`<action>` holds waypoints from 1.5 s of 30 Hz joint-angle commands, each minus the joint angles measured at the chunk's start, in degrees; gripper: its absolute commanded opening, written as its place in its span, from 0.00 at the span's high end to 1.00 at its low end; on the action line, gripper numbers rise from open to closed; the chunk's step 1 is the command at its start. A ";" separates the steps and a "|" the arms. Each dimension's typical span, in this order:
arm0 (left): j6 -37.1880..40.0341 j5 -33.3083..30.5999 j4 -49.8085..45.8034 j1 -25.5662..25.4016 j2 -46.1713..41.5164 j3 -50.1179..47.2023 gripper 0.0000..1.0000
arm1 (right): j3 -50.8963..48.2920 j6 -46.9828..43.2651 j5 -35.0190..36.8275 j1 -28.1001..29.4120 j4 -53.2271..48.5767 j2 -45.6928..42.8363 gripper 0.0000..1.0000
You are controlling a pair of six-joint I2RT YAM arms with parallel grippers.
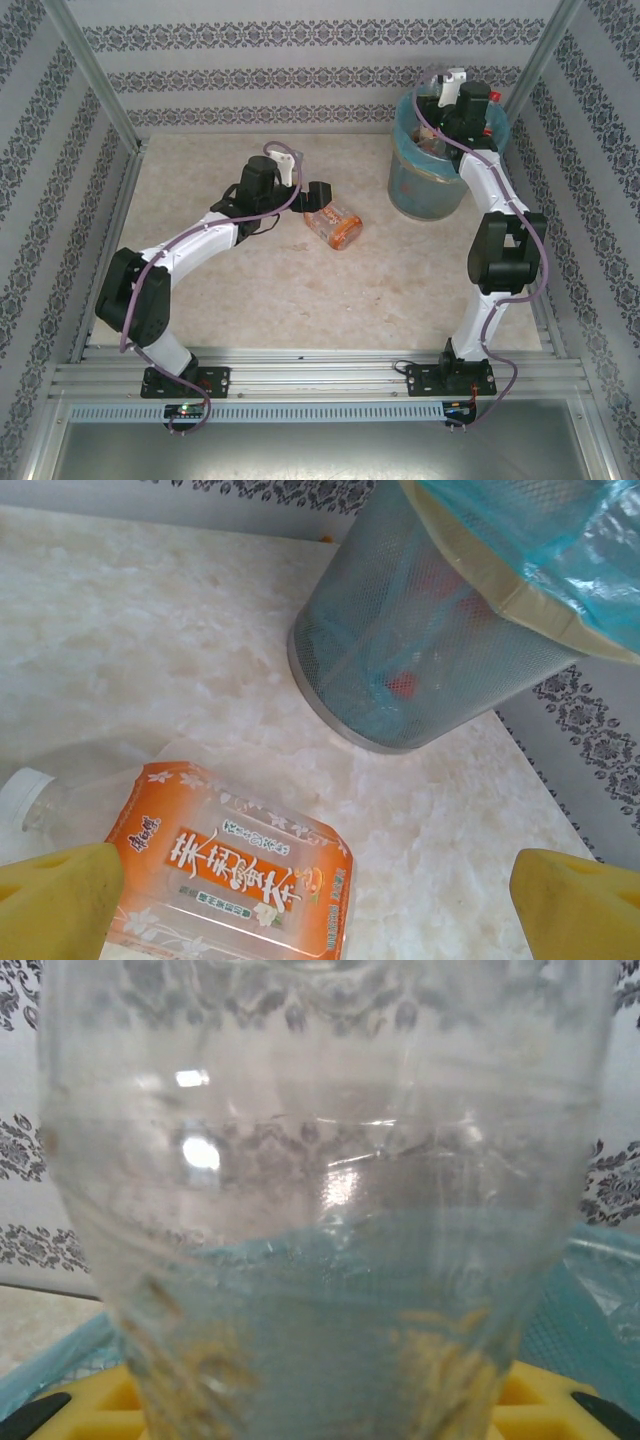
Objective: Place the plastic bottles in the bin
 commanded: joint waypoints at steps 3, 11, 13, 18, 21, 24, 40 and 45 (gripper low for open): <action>-1.86 1.04 2.94 -0.46 0.83 1.82 0.00 | 0.62 -2.53 -1.73 -0.48 7.77 -0.43 0.51; -1.42 0.84 2.46 -0.42 0.58 1.49 0.00 | -1.26 1.72 -5.44 -0.57 18.04 2.69 0.52; -1.33 0.65 2.58 -0.47 0.31 1.21 0.00 | -2.11 2.02 -5.97 -0.64 21.44 4.51 0.51; -1.68 0.70 2.85 -0.48 0.19 0.47 0.00 | -4.95 3.93 -10.40 -1.25 24.20 6.05 0.45; -2.11 0.77 3.54 -0.49 0.00 -0.09 0.00 | -9.32 3.40 -9.34 -1.30 27.03 3.28 0.26; -2.17 1.00 3.53 -0.47 0.05 0.05 0.00 | -9.32 3.24 -8.39 -1.30 25.78 1.27 0.09; -2.56 0.15 4.20 -0.51 -1.54 -1.74 0.00 | -3.56 4.53 -5.15 -1.12 16.30 -5.77 0.07; -3.60 0.29 4.51 -0.51 -0.93 -1.73 0.00 | -2.10 2.16 0.72 -0.27 10.58 -8.12 0.11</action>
